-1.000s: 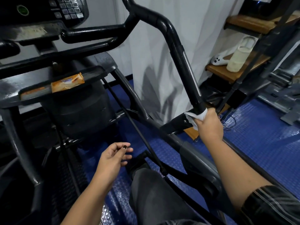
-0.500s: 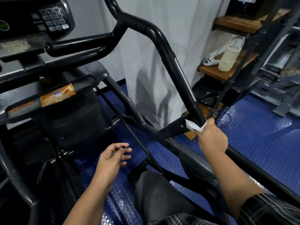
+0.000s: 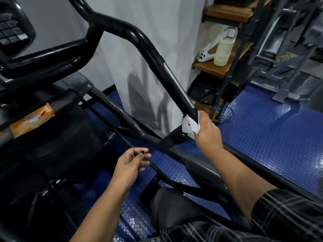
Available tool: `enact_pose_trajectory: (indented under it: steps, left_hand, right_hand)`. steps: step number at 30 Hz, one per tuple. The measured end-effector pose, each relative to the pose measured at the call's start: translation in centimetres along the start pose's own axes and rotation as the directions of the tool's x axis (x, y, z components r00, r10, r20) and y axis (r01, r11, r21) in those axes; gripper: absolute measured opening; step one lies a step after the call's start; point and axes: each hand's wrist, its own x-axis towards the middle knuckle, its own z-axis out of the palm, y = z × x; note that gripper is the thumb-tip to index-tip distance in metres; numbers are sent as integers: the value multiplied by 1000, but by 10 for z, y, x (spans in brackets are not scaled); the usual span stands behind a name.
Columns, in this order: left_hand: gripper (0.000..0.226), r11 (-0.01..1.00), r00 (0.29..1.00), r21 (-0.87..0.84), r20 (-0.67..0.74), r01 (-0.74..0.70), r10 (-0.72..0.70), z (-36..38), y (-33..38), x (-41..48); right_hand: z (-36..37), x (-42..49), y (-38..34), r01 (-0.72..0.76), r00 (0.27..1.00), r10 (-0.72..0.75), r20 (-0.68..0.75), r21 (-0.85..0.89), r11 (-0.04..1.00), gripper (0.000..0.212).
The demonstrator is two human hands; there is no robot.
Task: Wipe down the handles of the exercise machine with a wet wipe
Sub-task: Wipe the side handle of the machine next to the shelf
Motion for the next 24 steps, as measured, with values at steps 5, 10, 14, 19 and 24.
enact_pose_trajectory:
  steps: [5,10,14,19,24]
  left_hand:
    - [19,1000,999,20,47,-8,7,5,9,8]
    - [19,1000,998,22,55,-10,9,4,15,12]
    - [19,999,997,29,76,-16,13,6,17,12]
    - [19,1000,998,12,68,-16,15,2,12,11]
    - [19,1000,999,2,49,-8,8,-5,3,7]
  right_hand:
    - [0,-30,19,-27,999,31,23,-154,988,72]
    - [6,-25,6,-109,993,107,-38,-34,994,64]
    - [5,3,-19,-75,992,75,-98,8,997,54]
    - [-12,38,-32,-342,940,327,101,249,906,27]
    - [-28,48,-25,-410,887,223,405,468,783,25]
